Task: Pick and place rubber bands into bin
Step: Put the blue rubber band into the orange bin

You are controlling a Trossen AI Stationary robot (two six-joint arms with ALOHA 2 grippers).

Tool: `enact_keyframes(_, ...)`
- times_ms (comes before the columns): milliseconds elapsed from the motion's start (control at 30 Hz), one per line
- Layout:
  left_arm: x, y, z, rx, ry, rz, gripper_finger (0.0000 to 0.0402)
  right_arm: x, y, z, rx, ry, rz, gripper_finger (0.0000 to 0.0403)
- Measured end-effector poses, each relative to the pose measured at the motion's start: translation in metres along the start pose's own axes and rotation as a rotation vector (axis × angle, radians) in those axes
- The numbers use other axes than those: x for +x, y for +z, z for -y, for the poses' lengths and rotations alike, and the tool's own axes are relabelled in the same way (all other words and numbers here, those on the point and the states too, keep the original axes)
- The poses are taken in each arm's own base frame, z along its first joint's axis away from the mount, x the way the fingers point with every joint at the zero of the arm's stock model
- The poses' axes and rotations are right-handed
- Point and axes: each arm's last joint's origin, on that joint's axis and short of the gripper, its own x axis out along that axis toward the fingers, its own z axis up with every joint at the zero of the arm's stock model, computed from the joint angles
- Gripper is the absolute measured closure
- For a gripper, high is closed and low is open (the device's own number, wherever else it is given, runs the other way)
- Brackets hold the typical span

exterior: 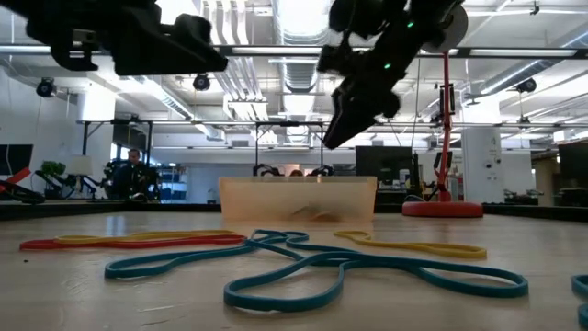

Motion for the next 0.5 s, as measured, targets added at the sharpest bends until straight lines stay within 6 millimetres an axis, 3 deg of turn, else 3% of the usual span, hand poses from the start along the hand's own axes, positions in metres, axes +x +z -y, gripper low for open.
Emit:
enact_keyframes(333,0.065,0.008,0.005,0.044,-0.149,-0.341,0.0228,-0.068,-0.033,-0.049,0.078,0.102,0.149,0.0241)
enact_keyframes(500,0.093,0.009,0.007,-0.022,-0.212,-0.412,0.0228,-0.093,-0.058,-0.067,0.147,0.141,0.285,0.0248)
